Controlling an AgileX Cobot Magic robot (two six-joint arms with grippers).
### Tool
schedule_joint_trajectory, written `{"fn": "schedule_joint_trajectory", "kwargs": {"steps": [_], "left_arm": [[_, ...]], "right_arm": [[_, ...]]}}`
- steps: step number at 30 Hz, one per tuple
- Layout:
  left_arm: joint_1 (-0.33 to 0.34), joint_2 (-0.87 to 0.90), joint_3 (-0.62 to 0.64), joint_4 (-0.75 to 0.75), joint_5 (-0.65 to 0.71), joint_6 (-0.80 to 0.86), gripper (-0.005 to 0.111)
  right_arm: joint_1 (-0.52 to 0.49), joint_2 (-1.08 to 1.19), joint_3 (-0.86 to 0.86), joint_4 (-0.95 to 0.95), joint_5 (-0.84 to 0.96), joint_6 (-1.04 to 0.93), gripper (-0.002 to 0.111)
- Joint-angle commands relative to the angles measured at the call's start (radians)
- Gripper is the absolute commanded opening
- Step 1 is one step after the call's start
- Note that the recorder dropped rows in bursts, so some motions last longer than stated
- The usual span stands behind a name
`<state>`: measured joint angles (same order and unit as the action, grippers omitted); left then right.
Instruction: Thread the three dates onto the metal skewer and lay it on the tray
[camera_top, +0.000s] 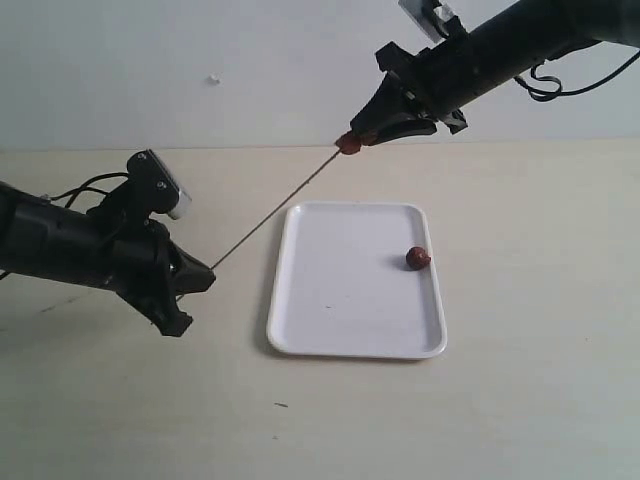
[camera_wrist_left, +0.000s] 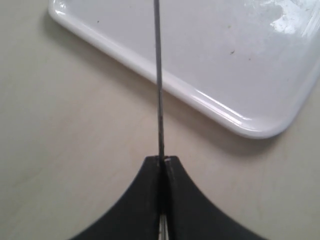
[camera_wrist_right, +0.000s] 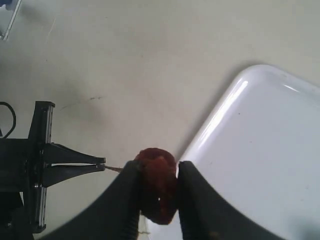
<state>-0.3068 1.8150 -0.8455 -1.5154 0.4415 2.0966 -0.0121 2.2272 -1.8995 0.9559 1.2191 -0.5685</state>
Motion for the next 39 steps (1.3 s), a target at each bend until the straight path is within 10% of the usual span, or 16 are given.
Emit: {"fn": "schedule_joint_trajectory", "kwargs": {"steps": [1, 39], "left_arm": [[0.003, 0.000, -0.007, 0.009, 0.014, 0.001, 0.000], [0.003, 0.000, 0.003, 0.008, -0.025, -0.001, 0.000]], "right_arm": [[-0.001, -0.012, -0.011, 0.012, 0.002, -0.003, 0.026], [-0.011, -0.012, -0.011, -0.024, 0.002, 0.013, 0.026]]}}
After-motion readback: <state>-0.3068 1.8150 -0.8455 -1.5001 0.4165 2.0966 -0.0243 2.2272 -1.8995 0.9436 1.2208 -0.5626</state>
